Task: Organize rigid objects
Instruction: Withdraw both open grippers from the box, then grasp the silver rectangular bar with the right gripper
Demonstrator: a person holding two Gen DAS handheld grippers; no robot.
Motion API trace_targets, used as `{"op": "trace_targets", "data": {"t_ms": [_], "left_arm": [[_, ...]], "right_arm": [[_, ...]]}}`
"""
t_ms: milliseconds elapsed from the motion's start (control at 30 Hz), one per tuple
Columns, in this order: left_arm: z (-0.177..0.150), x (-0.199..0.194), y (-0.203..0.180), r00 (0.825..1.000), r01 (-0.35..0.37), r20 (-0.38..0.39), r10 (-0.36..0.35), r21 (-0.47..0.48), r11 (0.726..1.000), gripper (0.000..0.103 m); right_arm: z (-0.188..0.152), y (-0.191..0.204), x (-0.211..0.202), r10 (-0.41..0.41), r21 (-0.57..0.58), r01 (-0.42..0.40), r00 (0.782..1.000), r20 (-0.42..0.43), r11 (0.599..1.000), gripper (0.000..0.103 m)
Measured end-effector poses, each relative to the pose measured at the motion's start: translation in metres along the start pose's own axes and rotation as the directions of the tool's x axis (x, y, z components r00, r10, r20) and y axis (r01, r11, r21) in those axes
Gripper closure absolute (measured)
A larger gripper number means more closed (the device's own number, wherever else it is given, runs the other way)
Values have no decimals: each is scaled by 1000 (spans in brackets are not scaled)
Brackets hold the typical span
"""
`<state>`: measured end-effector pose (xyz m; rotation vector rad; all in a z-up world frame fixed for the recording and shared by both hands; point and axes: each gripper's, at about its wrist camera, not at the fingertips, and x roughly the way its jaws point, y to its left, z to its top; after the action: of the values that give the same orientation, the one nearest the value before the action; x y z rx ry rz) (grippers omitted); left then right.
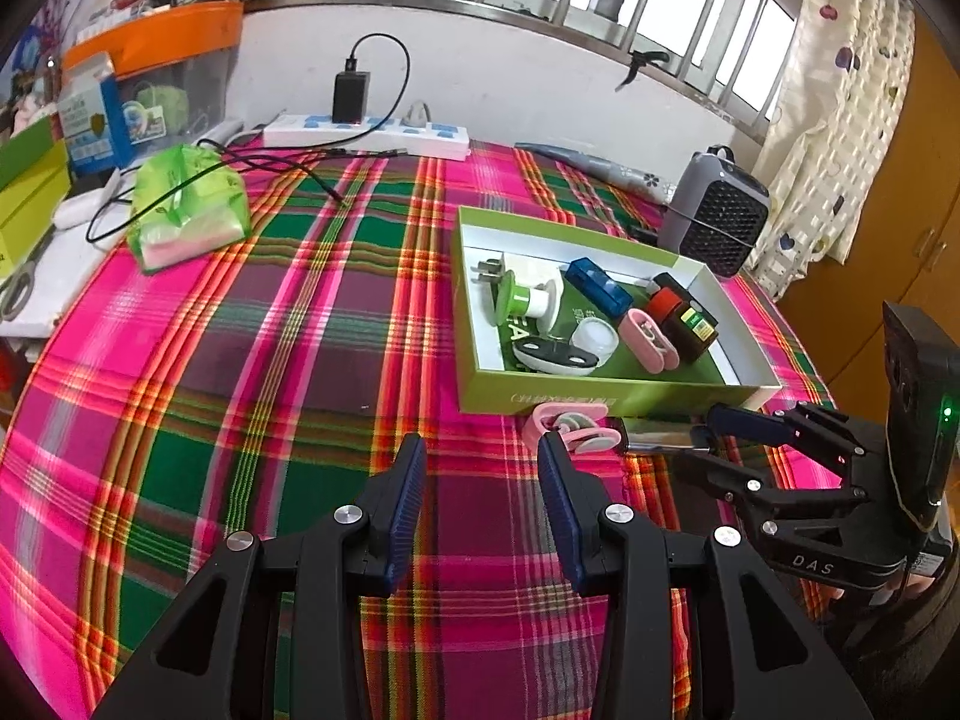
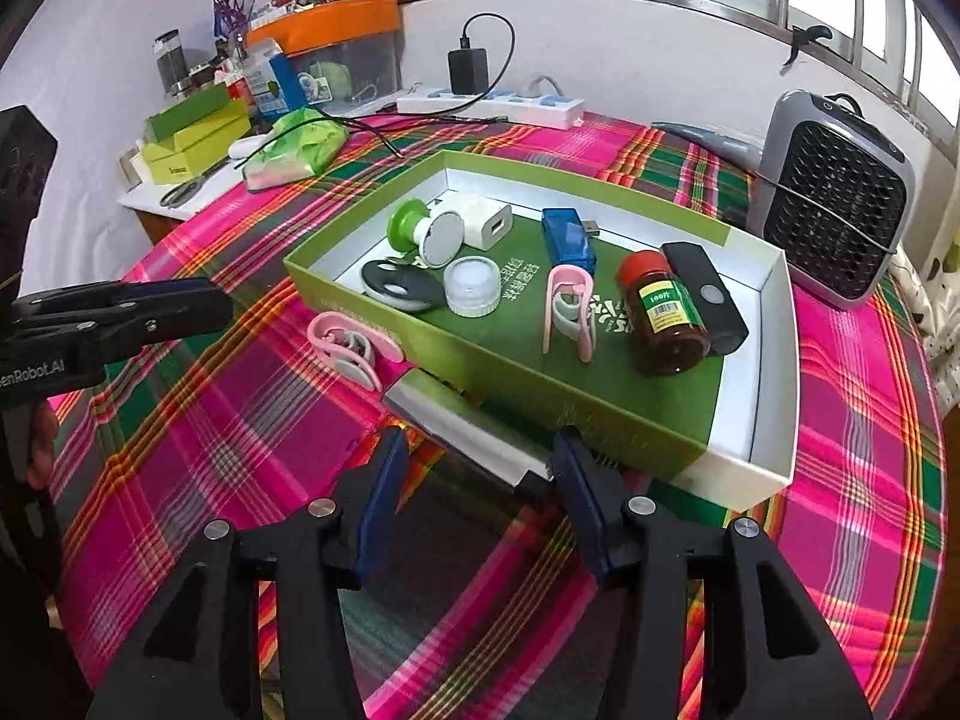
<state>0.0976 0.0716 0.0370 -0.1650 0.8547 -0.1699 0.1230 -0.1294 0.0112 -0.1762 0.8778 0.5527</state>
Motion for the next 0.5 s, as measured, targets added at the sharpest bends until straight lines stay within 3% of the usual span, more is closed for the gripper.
{"op": "trace_targets", "data": {"t_ms": [200, 367, 500], "left_arm": [[-1, 3, 2, 1000, 9, -10, -9, 1, 1000, 65], [-2, 5, 3, 1000, 15, -14, -15, 2, 1000, 65], [-3, 8, 6, 1000, 19, -22, -19, -5, 1000, 65]], "right_arm": [[-2, 13, -6, 52, -57, -52, 999, -12, 997, 52], [-1, 6, -9, -53, -62, 54, 999, 11, 997, 52], [-1, 2, -2, -53, -69, 52, 998, -15, 996, 52]]}}
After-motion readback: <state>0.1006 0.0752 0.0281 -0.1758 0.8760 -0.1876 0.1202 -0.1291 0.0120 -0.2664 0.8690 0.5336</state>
